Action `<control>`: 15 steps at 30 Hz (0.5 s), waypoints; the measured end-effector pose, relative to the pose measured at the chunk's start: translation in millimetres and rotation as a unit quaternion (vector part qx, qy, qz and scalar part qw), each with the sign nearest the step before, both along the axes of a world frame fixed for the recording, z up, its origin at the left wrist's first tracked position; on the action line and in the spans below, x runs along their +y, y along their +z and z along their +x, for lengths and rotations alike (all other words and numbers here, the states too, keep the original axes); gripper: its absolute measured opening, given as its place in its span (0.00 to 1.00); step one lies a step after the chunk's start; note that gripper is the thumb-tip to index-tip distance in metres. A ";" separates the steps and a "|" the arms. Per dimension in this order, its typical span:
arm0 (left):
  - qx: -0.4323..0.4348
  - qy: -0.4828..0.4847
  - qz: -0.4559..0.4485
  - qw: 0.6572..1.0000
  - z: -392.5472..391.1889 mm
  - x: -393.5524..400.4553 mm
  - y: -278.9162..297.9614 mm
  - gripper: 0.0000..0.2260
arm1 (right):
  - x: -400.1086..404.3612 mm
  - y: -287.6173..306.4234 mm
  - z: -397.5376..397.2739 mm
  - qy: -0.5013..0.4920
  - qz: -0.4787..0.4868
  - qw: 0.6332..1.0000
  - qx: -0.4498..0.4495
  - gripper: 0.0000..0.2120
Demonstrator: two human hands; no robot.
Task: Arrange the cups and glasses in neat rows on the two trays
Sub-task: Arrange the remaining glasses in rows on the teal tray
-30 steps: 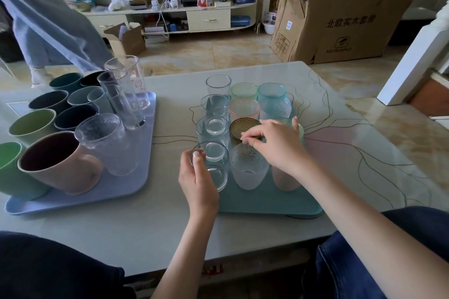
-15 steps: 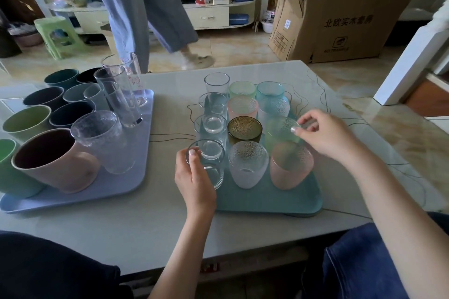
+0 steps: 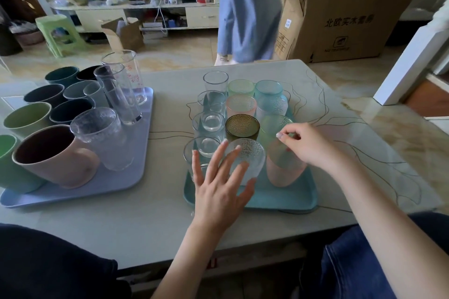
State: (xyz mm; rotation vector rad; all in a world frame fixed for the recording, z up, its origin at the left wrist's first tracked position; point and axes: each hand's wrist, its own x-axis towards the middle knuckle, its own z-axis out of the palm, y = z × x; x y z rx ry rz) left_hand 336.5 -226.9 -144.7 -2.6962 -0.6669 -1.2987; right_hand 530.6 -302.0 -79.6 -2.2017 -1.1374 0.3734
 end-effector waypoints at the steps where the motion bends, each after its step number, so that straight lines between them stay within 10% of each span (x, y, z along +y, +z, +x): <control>1: 0.003 0.005 0.002 1.000 -0.6 0.5 -0.7 0.07 | -0.1 0.3 -1.1 0.004 -0.002 1.000 -0.005 0.09; 15: 0.056 0.014 0.004 0.998 -8.1 0.8 4.4 0.10 | -1.4 -1.8 -8.3 0.013 0.008 1.000 -0.026 0.10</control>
